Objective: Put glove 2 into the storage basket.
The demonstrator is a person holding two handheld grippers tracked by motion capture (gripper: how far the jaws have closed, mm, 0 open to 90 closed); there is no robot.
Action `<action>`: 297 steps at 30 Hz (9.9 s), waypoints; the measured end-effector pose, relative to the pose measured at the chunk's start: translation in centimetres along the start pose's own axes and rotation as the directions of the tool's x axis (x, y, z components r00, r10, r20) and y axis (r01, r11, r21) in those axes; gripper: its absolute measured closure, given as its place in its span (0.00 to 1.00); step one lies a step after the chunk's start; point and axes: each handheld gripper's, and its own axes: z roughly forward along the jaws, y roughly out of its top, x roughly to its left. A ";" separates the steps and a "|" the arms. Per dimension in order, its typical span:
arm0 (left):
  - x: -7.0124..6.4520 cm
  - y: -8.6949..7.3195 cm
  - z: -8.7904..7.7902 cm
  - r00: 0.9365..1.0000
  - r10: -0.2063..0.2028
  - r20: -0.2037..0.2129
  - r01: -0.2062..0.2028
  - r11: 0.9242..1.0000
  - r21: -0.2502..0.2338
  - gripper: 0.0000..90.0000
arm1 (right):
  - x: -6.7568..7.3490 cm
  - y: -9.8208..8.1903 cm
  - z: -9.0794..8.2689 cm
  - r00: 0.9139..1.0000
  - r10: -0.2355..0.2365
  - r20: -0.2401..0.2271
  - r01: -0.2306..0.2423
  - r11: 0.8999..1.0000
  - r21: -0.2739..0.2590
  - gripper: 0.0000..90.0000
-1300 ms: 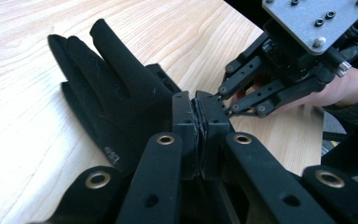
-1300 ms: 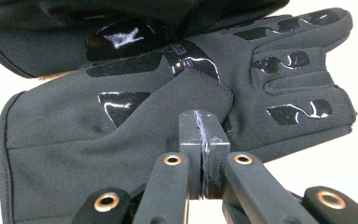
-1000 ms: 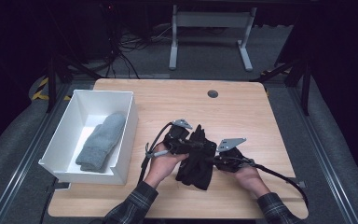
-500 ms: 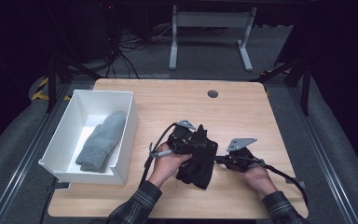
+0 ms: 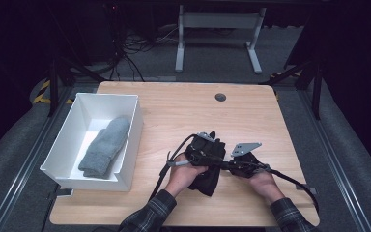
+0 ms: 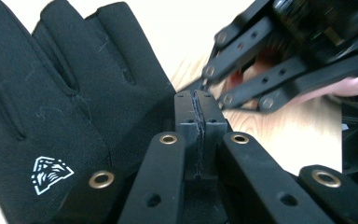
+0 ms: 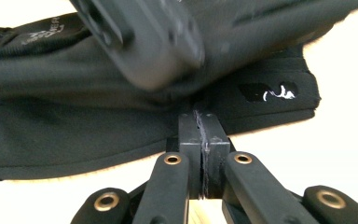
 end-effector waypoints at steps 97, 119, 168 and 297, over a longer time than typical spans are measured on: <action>4.1 -2.4 -2.8 0.953 0.267 -0.143 -0.231 0.946 0.226 0.39 | -5.9 -4.3 -3.4 0.956 0.158 0.245 -0.145 0.987 -0.072 0.17; 3.2 -1.4 -3.9 0.984 0.155 -0.089 -0.132 0.966 0.223 0.74 | -5.9 -4.3 -3.4 0.956 0.160 0.245 -0.147 0.987 -0.071 0.18; 2.3 2.2 -25.3 0.922 -0.018 -0.387 0.019 1.000 -0.001 0.74 | -5.9 -4.3 -3.4 0.956 0.160 0.245 -0.147 0.987 -0.071 0.18; 2.2 -5.4 -3.2 0.912 0.146 -0.383 -0.105 0.987 0.125 0.15 | -5.9 -4.3 -3.4 0.956 0.162 0.245 -0.148 0.986 -0.072 0.18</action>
